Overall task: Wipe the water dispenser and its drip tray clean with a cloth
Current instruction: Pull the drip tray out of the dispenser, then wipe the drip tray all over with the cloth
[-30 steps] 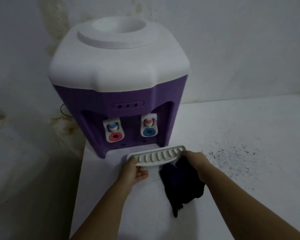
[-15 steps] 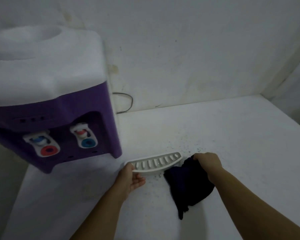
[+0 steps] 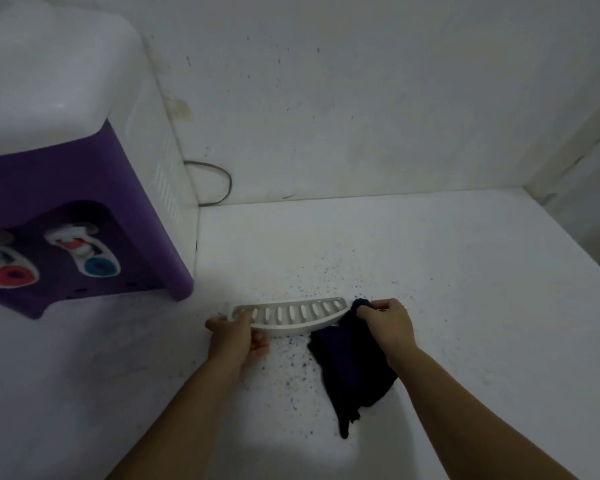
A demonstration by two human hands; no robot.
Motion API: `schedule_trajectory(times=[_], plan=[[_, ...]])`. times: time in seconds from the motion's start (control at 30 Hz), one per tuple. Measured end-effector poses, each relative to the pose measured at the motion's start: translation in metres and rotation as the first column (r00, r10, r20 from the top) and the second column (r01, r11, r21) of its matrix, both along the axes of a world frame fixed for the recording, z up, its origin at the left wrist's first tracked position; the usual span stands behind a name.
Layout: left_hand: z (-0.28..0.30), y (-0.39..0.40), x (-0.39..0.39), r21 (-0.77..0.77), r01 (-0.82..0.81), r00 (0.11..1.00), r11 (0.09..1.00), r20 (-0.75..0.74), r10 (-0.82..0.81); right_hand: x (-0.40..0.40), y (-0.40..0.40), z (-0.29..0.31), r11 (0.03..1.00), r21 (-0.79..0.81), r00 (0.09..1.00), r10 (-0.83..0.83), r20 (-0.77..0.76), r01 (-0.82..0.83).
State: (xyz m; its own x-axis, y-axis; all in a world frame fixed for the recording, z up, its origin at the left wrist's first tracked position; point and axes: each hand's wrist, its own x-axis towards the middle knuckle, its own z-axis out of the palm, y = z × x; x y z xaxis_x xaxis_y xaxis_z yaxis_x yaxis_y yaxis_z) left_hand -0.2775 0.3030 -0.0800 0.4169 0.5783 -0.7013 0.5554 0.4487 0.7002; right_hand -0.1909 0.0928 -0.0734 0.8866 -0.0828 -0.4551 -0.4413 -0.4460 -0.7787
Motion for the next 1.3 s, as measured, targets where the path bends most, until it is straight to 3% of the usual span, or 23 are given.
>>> schedule_trajectory(times=[0.07, 0.13, 0.2, 0.27, 0.33, 0.4, 0.5, 0.57, 0.63, 0.77, 0.9, 1.03, 1.17, 1.3], plan=[[-0.002, 0.002, -0.002, 0.094, 0.084, 0.995, 0.992, -0.06, -0.079, 0.003, 0.001, 0.0, 0.999, -0.027, 1.0, 0.019, 0.004, -0.019], [-0.003, 0.004, -0.009, 0.291, 0.311, 0.943, 0.905, -0.216, -0.254, 0.006, 0.001, 0.0, 0.998, -0.055, 0.999, 0.023, 0.032, -0.021], [-0.005, 0.006, -0.016, 0.532, 0.485, 0.871, 0.694, -0.365, -0.329, 0.007, 0.0, -0.002, 0.997, -0.072, 0.998, 0.027, 0.057, -0.023], [-0.007, 0.009, -0.02, 0.717, 0.504, 0.857, 0.481, -0.344, -0.384, 0.007, 0.002, -0.004, 0.993, -0.106, 0.995, 0.051, 0.088, -0.042], [-0.012, 0.01, -0.019, 0.774, 0.54, 0.779, 0.331, -0.311, -0.545, 0.004, 0.004, -0.003, 0.984, -0.168, 0.988, 0.081, 0.131, -0.058], [-0.016, 0.01, -0.012, 0.757, 0.6, 0.678, 0.258, -0.31, -0.667, 0.003, 0.01, -0.001, 0.969, -0.243, 0.974, 0.1, 0.203, -0.049], [-0.017, 0.014, -0.003, 0.72, 0.593, 0.689, 0.361, -0.221, -0.69, 0.001, 0.023, 0.003, 0.936, -0.342, 0.916, 0.203, 0.346, -0.078], [-0.019, 0.019, 0.0, 0.688, 0.603, 0.68, 0.404, -0.178, -0.711, 0.003, 0.032, 0.001, 0.877, -0.452, 0.87, 0.342, 0.355, -0.16], [-0.02, 0.023, 0.002, 0.676, 0.619, 0.66, 0.4, -0.171, -0.732, 0.006, 0.038, -0.003, 0.819, -0.532, 0.864, 0.414, 0.285, -0.217], [-0.019, 0.025, 0.002, 0.676, 0.615, 0.663, 0.407, -0.163, -0.731, 0.01, 0.039, -0.006, 0.843, -0.51, 0.907, 0.336, 0.253, -0.171], [-0.02, 0.025, 0.0, 0.682, 0.594, 0.68, 0.427, -0.142, -0.72, 0.0, 0.038, -0.009, 0.768, -0.605, 0.824, 0.472, 0.312, -0.211], [-0.019, 0.024, 0.001, 0.696, 0.589, 0.673, 0.41, -0.142, -0.726, -0.002, 0.028, -0.008, 0.649, -0.714, 0.763, 0.593, 0.259, -0.262], [-0.022, 0.025, 0.001, 0.702, 0.587, 0.667, 0.403, -0.137, -0.732, 0.006, 0.037, 0.004, 0.753, -0.617, 0.869, 0.444, 0.218, -0.23], [-0.023, 0.025, 0.003, 0.701, 0.594, 0.66, 0.394, -0.146, -0.737, 0.016, 0.04, 0.014, 0.699, -0.637, 0.902, 0.432, 0.014, -0.325]])
